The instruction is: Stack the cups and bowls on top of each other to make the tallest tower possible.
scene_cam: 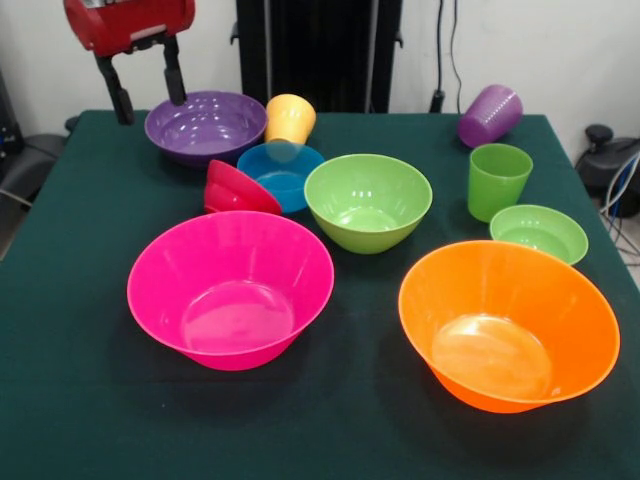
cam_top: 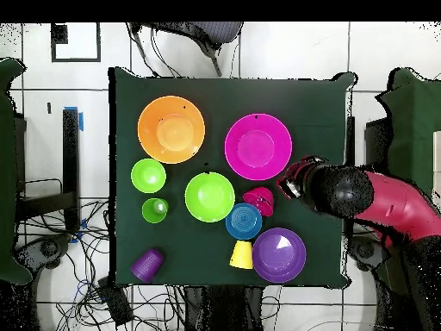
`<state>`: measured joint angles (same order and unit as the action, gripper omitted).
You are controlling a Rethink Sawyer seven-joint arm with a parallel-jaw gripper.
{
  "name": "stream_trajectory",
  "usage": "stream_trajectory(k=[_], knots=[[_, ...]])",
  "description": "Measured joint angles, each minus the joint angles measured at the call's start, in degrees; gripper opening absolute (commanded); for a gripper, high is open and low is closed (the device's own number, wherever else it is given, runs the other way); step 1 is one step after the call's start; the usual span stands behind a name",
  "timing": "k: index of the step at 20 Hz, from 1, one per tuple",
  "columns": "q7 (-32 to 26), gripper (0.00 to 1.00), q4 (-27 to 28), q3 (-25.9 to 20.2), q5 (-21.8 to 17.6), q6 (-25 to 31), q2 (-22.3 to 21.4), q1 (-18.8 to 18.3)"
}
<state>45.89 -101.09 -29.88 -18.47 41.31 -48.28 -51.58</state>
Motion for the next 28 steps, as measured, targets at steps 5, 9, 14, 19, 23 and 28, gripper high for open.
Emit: stream_trajectory(k=[5, 9, 14, 19, 23, 28], knots=[[3.54, 1.00, -0.56, 0.38, 1.26, -2.12, 0.02, 0.06], [4.85, 1.00, -2.44, 0.40, 2.21, -7.36, 0.05, -1.50], [4.85, 1.00, -3.91, 0.36, 2.53, -11.51, 0.15, -2.88], [4.85, 1.00, -5.40, -0.37, 3.24, -13.82, 0.15, -4.50], [4.85, 1.00, -5.83, -0.42, 3.22, -14.35, 0.50, -4.77], [4.85, 1.00, -6.29, -0.42, 3.22, -14.36, 1.67, -4.62]])
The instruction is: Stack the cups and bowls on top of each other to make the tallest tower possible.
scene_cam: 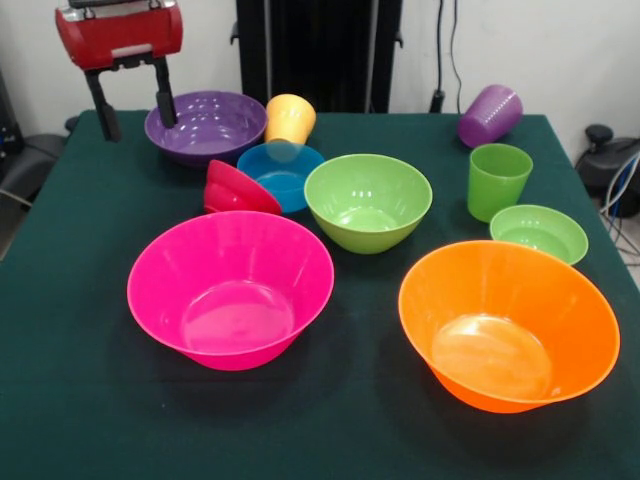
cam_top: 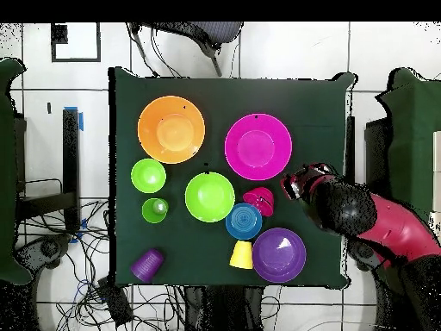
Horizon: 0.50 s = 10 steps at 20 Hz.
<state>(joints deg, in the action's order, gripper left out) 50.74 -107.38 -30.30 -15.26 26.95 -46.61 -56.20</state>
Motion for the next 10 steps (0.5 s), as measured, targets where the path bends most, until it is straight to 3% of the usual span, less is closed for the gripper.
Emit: stream_trajectory(k=[10], knots=[[0.00, 1.00, -2.05, -0.67, 0.01, -0.33, 1.88, -0.38]])
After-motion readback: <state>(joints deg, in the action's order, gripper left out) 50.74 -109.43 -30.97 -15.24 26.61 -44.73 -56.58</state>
